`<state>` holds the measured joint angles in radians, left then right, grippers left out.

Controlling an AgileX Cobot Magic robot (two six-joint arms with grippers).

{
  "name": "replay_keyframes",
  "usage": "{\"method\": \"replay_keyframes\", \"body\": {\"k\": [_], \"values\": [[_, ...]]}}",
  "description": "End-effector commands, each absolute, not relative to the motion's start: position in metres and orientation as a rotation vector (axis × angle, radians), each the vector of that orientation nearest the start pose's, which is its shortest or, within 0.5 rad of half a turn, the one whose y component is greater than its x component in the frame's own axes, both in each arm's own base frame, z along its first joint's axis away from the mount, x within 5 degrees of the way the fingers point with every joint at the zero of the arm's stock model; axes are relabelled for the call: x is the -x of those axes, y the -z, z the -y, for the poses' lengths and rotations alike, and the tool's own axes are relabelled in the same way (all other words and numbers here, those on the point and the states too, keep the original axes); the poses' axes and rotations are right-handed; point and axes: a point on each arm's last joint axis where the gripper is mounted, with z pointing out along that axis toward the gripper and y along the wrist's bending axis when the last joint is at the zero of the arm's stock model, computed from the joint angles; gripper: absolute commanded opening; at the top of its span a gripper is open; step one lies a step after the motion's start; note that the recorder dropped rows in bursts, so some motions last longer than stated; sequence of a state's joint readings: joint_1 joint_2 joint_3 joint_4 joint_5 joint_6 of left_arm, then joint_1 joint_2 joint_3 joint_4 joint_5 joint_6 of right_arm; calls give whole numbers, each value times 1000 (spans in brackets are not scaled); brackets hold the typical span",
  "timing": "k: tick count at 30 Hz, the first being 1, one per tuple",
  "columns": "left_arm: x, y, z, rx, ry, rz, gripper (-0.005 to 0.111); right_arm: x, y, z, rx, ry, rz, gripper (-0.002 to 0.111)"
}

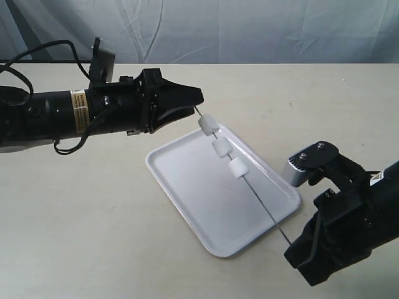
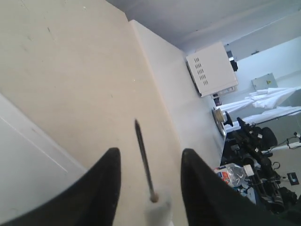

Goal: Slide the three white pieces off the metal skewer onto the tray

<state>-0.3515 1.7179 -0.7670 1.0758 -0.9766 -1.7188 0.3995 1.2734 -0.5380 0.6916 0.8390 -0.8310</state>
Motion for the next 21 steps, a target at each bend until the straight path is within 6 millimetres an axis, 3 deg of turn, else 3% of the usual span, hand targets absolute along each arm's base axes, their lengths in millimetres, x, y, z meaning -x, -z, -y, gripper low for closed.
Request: {"method": "replay_keyframes", "body": {"k": [1,9,14,21], "values": [[-270,-205,182,-164,1631,-2069,41,-156,-199,-114,1082,-737,-2604,-1],[-264,-207,190,-186,1670,-2053,41,-157,-201,-115,1082,-746,-2598,-1],[-264,-207,190,-186,1670,-2053,19,-157,-202,-117,1073,-783,-2586,-1],[-265,-206,190,-178,1652,-2060,18,-157,-202,-117,1078,-782,-2583,-1]]}}
